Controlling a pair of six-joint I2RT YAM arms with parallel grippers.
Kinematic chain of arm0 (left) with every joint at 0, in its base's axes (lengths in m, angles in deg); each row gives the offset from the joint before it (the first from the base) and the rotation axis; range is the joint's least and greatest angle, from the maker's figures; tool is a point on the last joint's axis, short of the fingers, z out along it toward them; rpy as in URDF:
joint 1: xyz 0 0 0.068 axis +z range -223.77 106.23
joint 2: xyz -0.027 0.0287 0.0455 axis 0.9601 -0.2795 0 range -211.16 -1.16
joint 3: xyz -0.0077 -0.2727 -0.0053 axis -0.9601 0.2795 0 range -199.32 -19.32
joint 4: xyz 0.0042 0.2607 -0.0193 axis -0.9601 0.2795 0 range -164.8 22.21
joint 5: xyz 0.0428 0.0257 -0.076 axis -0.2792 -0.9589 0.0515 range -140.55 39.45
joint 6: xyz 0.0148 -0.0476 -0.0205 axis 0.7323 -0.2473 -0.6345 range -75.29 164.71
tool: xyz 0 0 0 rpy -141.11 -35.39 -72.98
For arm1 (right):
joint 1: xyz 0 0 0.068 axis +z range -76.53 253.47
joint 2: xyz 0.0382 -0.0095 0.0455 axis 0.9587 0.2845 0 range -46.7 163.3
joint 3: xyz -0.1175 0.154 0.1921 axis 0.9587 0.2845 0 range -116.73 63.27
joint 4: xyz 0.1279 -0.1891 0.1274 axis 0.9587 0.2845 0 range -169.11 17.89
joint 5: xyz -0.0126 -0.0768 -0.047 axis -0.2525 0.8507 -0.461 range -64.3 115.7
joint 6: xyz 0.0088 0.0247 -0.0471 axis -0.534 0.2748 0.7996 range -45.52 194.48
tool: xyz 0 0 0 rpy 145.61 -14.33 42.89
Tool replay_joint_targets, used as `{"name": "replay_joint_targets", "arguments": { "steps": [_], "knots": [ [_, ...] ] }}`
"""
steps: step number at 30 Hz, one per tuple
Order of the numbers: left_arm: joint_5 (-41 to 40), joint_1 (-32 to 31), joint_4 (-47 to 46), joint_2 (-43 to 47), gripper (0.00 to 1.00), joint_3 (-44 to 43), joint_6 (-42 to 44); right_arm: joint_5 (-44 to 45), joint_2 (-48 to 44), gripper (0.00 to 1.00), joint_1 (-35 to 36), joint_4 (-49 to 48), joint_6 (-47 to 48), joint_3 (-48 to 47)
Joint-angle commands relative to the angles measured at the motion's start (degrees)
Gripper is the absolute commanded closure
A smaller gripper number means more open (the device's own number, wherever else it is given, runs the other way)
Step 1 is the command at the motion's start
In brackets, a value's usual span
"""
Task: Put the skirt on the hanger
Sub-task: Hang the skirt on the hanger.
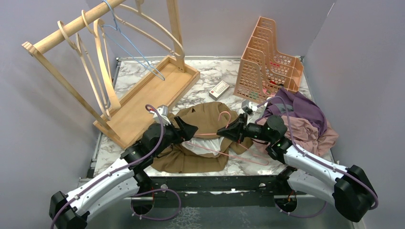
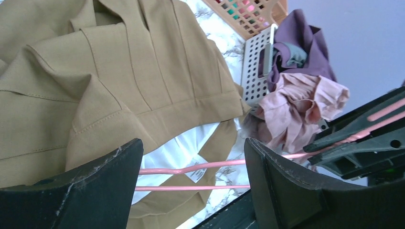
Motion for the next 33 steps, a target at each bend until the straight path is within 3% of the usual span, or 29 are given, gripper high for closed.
{"name": "replay_joint_targets", "arguments": {
  "steps": [1,6,14,24,33],
  "knots": [
    [-1.90,0.12,6.50,-2.23,0.20,-4.95,2.43,0.37,0.31,0.99,0.14,-3.14,-0.01,-2.08],
    [-5.59,0.15,16.39,-1.28,0.20,-8.97,0.55,1.28,0.25,0.99,0.14,-2.21,0.48,-2.25],
    [-3.10,0.12,24.66,-1.51,0.20,-11.69,-1.26,1.70,0.44,0.99,0.14,-1.90,1.10,-2.32],
    [0.23,0.13,18.29,-5.95,0.19,-10.40,0.32,1.23,0.45,0.99,0.14,-2.38,0.88,-2.70],
    [-3.48,0.12,12.97,-2.19,0.21,-8.91,1.01,0.88,-0.06,0.99,0.14,-1.82,0.94,-2.70]
  ]
}}
